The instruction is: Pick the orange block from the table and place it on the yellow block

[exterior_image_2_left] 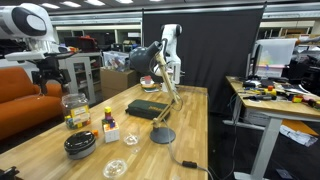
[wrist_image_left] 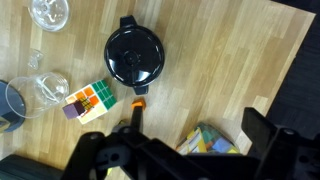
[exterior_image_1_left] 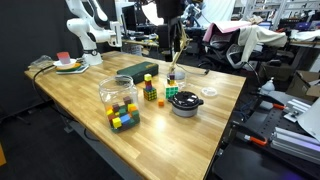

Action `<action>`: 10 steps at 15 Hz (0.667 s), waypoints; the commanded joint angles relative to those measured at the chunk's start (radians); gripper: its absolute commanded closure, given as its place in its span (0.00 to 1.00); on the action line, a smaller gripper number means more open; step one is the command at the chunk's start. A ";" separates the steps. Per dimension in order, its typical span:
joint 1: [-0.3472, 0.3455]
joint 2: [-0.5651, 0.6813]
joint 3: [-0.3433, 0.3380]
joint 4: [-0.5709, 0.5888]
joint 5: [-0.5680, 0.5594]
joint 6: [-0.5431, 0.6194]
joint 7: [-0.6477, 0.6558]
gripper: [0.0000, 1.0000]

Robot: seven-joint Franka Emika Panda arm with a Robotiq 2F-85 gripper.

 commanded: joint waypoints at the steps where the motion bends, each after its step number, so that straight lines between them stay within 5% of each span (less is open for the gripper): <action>1: 0.002 0.051 -0.006 0.028 -0.084 0.050 0.015 0.00; 10: 0.019 0.353 -0.063 0.217 -0.264 0.070 -0.001 0.00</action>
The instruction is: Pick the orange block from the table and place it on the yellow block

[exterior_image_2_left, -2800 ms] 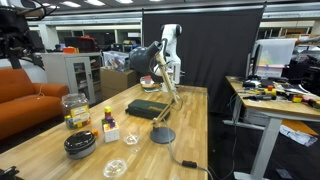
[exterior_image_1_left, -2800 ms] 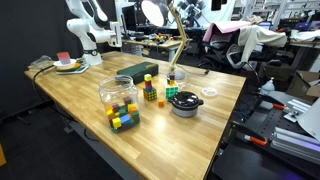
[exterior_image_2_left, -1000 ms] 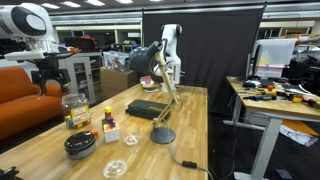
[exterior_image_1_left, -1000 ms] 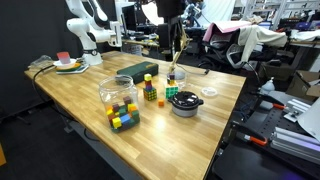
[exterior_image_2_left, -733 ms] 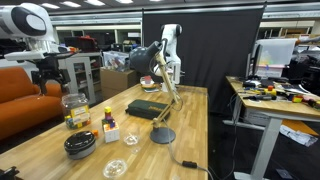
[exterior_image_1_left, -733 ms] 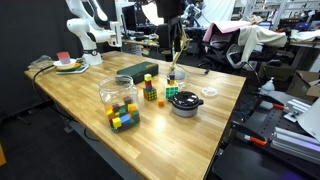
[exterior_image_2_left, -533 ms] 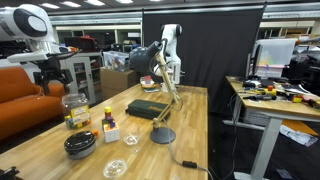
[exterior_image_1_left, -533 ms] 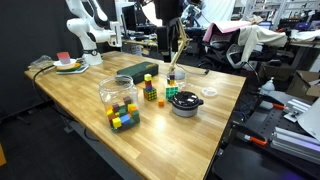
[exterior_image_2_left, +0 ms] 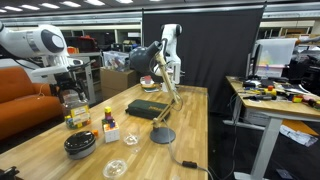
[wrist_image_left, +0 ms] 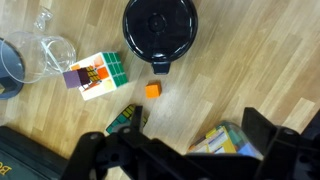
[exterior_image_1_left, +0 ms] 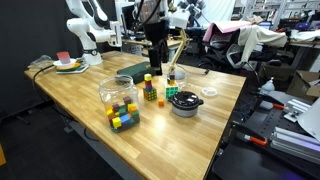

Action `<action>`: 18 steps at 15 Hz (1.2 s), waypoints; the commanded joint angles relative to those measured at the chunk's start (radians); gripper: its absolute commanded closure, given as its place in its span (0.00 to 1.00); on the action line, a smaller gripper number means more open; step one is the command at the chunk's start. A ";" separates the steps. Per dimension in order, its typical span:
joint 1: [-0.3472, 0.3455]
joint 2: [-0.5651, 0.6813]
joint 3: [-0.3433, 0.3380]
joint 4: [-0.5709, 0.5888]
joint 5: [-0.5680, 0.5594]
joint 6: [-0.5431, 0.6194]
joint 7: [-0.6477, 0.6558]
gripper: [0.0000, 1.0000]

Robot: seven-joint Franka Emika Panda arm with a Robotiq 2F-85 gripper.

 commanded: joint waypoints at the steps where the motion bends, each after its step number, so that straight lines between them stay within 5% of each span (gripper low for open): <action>1: 0.021 0.126 -0.041 0.103 -0.044 -0.024 -0.011 0.00; 11: 0.029 0.167 -0.058 0.123 -0.021 -0.003 -0.013 0.00; 18: 0.019 0.341 -0.082 0.207 -0.010 0.054 -0.087 0.00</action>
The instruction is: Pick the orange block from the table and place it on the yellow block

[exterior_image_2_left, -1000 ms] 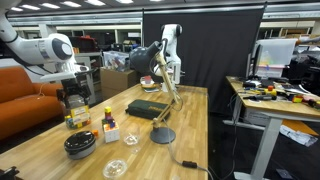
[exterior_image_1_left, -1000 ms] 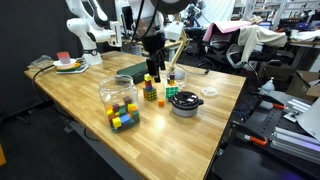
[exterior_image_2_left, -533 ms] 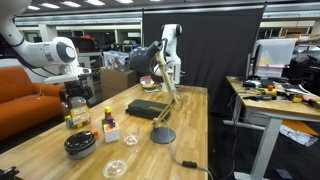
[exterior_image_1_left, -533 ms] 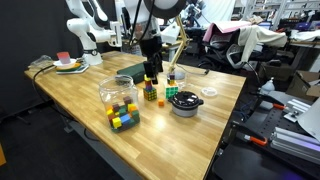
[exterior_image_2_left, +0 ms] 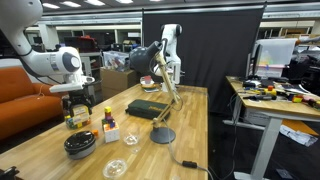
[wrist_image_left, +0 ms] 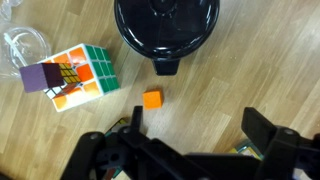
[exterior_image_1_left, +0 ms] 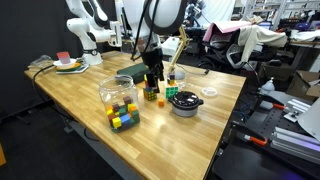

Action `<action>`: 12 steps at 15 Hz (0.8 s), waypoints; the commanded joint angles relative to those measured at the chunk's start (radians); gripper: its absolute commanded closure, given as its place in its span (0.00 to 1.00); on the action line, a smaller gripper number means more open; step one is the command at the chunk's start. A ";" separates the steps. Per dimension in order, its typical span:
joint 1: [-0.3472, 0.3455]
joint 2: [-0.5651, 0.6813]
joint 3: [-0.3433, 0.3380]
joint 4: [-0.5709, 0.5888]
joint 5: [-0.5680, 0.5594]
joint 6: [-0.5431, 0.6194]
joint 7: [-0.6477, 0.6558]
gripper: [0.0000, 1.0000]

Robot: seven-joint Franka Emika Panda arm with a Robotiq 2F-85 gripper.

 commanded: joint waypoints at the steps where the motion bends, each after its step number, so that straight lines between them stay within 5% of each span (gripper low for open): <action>1: 0.007 0.095 -0.021 0.079 0.020 0.017 -0.062 0.00; 12: 0.005 0.239 -0.044 0.213 0.033 -0.002 -0.109 0.00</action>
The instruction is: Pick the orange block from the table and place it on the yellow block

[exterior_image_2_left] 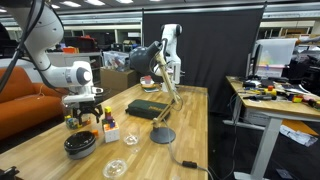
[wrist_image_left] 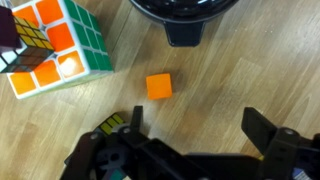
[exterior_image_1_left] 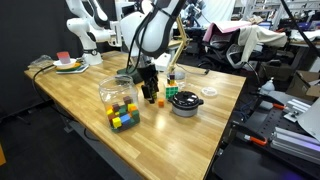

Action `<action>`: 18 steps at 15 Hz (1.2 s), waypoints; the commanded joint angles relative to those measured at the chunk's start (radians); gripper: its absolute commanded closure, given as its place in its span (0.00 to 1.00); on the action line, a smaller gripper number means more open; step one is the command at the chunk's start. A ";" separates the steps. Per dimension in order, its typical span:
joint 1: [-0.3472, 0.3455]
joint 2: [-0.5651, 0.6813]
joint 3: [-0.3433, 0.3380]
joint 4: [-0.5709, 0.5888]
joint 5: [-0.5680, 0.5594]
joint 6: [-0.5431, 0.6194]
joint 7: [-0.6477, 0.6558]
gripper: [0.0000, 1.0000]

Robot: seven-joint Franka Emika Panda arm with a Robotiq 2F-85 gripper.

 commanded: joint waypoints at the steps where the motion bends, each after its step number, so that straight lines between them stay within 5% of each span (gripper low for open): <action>1: 0.004 0.007 -0.017 0.020 0.022 -0.019 -0.037 0.00; 18: -0.037 0.037 -0.024 0.011 0.077 0.010 -0.084 0.00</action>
